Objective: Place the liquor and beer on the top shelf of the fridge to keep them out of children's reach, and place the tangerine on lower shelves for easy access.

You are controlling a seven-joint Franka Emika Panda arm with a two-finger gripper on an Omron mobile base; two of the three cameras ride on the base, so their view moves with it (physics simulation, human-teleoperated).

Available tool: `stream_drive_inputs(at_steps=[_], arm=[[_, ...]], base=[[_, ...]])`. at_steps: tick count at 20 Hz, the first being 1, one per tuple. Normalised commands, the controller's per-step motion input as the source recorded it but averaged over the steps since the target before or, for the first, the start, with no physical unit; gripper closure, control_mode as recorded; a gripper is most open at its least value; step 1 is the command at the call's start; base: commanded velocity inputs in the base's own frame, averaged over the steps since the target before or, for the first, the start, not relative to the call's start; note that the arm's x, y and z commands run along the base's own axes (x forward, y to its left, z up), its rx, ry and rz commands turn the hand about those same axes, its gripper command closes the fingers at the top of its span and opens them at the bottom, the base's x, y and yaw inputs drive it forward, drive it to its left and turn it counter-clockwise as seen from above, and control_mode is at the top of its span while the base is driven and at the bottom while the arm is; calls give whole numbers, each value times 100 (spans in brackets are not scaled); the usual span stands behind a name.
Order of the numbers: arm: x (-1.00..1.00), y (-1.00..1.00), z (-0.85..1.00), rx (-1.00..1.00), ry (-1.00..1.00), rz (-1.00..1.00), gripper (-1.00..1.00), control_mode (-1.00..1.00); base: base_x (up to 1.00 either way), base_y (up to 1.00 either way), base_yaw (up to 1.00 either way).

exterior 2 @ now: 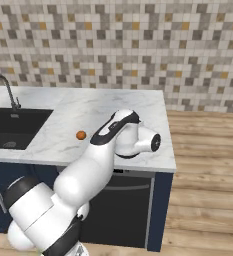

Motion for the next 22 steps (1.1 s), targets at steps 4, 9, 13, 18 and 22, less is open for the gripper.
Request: stream_drive_inputs(at_steps=[4, 9, 13, 18, 22], arm=[[24, 0, 0, 0, 1, 1, -100, -100], [30, 0, 0, 0, 0, 2, -100, -100], [41, 0, -6, 0, 0, 2, -100, -100], [39, 0, -19, 0, 0, 4, -100, -100], [33, 0, -32, 0, 0, 5, -100, -100]], base=[[0, 0, 0], [0, 0, 0], [0, 0, 0], [0, 0, 0], [0, 0, 0]])
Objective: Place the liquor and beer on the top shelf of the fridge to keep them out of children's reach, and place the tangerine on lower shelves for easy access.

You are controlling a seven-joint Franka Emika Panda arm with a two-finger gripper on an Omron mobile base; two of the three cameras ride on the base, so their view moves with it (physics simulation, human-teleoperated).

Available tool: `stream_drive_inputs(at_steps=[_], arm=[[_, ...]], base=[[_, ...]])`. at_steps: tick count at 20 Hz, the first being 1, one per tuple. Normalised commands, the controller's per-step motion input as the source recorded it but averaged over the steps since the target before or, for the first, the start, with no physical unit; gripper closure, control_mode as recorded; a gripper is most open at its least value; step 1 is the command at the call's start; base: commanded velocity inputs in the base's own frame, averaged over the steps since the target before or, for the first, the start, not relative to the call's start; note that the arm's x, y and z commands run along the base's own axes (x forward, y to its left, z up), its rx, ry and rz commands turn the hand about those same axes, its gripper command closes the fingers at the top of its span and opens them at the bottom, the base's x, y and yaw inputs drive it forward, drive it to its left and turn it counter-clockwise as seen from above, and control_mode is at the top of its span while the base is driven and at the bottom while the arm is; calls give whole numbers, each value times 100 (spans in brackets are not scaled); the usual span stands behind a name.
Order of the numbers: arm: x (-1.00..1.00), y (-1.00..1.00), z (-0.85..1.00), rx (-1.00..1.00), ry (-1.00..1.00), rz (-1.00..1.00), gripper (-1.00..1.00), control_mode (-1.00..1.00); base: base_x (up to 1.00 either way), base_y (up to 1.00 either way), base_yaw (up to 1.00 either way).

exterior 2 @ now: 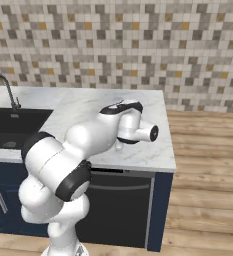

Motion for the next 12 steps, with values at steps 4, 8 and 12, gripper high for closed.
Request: stream_drive_inputs(at_steps=[4, 8, 12], arm=[[32, -3, -34, 1, 0, 5, -100, -100], [29, -14, -31, 2, 0, 5, -100, -100], [27, -16, -26, 2, 0, 4, -100, -100]], base=[[0, 0, 0], [0, 0, 0], [0, 0, 0]])
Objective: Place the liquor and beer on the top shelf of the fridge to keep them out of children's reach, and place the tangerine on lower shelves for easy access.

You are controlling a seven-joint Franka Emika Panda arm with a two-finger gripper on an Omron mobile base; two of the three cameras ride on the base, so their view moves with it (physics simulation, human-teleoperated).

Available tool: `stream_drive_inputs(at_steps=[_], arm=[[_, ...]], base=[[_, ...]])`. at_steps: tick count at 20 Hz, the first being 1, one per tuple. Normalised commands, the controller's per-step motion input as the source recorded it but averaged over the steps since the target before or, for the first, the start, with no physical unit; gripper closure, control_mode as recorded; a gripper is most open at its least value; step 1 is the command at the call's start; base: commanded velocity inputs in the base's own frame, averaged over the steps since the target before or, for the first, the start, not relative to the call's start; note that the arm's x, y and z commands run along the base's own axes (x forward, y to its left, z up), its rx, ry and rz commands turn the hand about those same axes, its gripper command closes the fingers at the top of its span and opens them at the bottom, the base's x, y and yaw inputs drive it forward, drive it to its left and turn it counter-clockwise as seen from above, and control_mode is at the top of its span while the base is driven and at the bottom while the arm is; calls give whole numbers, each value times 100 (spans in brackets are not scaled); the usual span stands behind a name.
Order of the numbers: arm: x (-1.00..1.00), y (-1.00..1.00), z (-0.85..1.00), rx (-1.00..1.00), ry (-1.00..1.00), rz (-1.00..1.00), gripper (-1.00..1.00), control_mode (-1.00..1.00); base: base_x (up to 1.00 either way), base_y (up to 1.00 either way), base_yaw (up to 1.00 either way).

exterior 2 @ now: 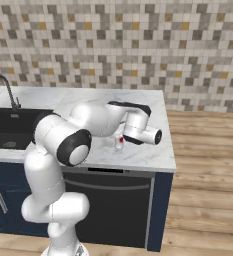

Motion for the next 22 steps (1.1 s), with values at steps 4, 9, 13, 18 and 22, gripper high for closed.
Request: stream_drive_inputs(at_steps=[4, 9, 13, 18, 22], arm=[[22, -9, -21, 1, 0, 3, -100, -100], [5, 0, -14, 0, 0, 4, -100, -100], [0, 1, -3, 0, 0, 5, -100, -100], [0, 14, 0, 0, 0, 3, -100, -100], [0, 18, -3, 0, 0, 0, -100, -100]], base=[[0, 0, 0], [0, 0, 0], [0, 0, 0], [0, 0, 0], [0, 0, 0]])
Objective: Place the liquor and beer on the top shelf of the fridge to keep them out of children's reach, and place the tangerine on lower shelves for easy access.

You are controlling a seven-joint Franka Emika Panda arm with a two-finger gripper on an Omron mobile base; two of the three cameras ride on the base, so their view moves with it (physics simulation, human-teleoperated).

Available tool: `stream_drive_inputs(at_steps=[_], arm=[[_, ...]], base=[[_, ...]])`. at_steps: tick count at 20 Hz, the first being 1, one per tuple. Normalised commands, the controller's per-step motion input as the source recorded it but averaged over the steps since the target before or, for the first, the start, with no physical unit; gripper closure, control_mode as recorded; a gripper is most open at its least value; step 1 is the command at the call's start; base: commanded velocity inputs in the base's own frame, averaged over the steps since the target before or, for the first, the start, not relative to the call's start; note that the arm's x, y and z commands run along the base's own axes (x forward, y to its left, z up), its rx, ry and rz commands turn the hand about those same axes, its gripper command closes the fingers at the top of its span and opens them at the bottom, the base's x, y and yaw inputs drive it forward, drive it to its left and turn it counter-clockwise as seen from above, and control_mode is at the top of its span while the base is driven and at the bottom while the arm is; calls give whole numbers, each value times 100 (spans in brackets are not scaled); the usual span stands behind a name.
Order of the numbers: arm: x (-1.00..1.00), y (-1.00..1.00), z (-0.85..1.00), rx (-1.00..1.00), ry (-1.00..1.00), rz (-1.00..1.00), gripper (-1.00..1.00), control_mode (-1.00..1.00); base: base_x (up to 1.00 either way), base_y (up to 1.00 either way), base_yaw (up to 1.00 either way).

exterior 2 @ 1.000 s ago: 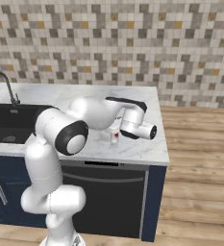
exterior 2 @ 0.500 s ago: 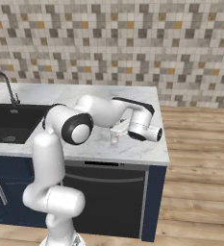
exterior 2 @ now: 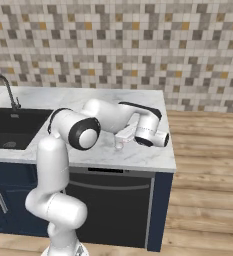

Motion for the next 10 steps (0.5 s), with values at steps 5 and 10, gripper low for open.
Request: stream_drive_inputs(at_steps=[5, 10], arm=[[8, 20, -7, 0, 0, 0, -100, -100], [20, 7, -7, 0, 0, 0, -100, -100]], base=[[0, 0, 0], [0, 0, 0]])
